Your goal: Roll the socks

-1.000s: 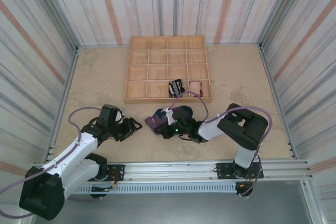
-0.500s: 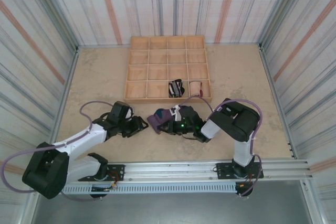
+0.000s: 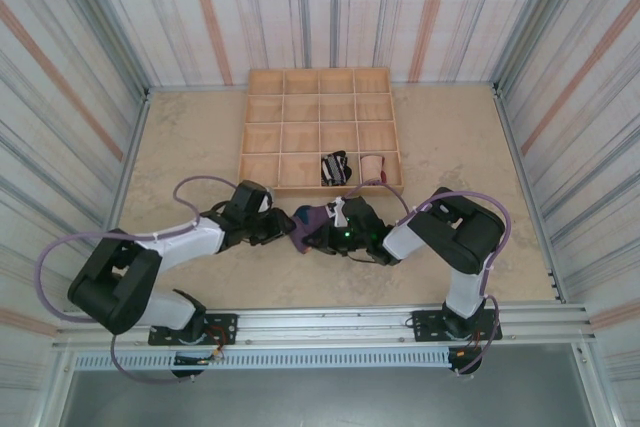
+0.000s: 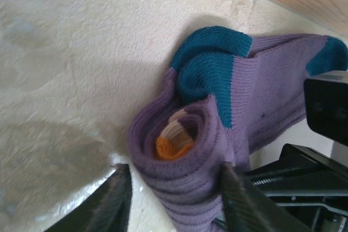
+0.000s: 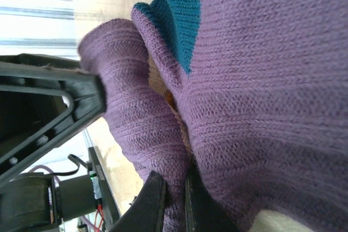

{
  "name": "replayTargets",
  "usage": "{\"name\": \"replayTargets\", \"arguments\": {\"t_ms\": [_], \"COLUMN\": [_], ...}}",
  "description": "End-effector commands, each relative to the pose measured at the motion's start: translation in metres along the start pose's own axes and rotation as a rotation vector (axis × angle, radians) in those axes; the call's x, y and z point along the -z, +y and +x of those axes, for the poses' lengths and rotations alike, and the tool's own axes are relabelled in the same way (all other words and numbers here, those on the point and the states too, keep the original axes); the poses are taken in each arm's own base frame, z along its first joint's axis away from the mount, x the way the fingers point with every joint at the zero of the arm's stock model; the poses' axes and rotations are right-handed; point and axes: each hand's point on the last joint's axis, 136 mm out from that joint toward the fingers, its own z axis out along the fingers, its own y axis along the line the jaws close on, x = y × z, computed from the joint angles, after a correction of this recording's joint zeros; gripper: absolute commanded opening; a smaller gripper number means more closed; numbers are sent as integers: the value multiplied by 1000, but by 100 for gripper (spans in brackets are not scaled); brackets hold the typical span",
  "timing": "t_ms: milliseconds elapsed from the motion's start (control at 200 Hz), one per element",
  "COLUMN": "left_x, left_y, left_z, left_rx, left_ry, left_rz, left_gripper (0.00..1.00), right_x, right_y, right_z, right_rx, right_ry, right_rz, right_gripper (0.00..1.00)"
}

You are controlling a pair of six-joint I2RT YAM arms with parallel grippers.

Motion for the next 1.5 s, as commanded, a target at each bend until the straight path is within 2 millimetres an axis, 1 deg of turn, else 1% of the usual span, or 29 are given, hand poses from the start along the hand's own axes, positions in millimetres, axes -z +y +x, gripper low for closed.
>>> {"name": "replayTargets", "arguments": {"t_ms": [0, 55, 185, 260, 316, 366, 391, 396, 431, 436, 486, 606, 711, 771, 872, 957, 1042, 1122, 1242, 1337, 1413, 1493], "left_x": [-5, -8, -11, -13, -12, -11, -9, -9, -7, -6, -3, 6, 12, 14, 18, 20, 24, 27, 32, 34, 34, 35], "left_y": [-3, 1, 7, 12, 17, 20, 23, 21, 24, 23, 24, 27, 27, 29, 33, 33, 35, 37, 39, 40, 39, 38], "left_z": [-8, -7, -6, -5, -4, -2, 0, -1, 2, 0, 3, 10, 17, 23, 32, 37, 42, 44, 44, 45, 45, 45], "left_rx": [-10, -3, 10, 23, 38, 44, 46, 44, 49, 46, 45, 50, 58, 62, 64, 54, 47, 47, 44, 41, 37, 28], "left_ry": [-22, -15, -1, 14, 23, 37, 51, 47, 66, 63, 85, 123, 158, 181, 221, 245, 259, 258, 257, 262, 267, 272], "left_rz": [-11, -28, -66, -102, -134, -158, -177, -173, -199, -196, -218, -252, -253, -260, -270, -265, -271, -271, -274, -280, -280, -277], "left_gripper": [34, 30, 25, 14, 7, 4, 3, 3, 1, 1, 0, 0, 0, 0, 0, 0, 0, 0, 0, 0, 0, 0], "right_x": [8, 10, 12, 13, 15, 18, 20, 21, 24, 25, 31, 43, 50, 53, 54, 52, 46, 36, 18, 1, -10, -14], "right_y": [-65, -66, -62, -58, -55, -52, -50, -50, -45, -45, -38, -15, 6, 16, 35, 50, 68, 75, 78, 73, 66, 62], "right_z": [14, 12, 9, 7, 6, 5, 4, 5, 3, 4, 3, -1, 0, 3, 11, 20, 35, 46, 59, 69, 71, 69], "right_rx": [-138, -140, -112, -76, -33, 15, 42, 48, 91, 97, 164, 329, 469, 560, 743, 892, 1060, 1173, 1316, 1417, 1464, 1500], "right_ry": [16, 2, 7, 16, 25, 29, 30, 32, 27, 29, 21, -10, -47, -72, -122, -156, -187, -204, -208, -193, -191, -219], "right_rz": [228, 235, 245, 261, 281, 309, 323, 329, 350, 358, 392, 450, 473, 493, 528, 566, 591, 627, 686, 741, 790, 841], "right_gripper": [0, 0, 0, 0, 8, 15, 19, 19, 26, 27, 33, 40, 45, 47, 53, 54, 55, 55, 57, 57, 56, 56]}}
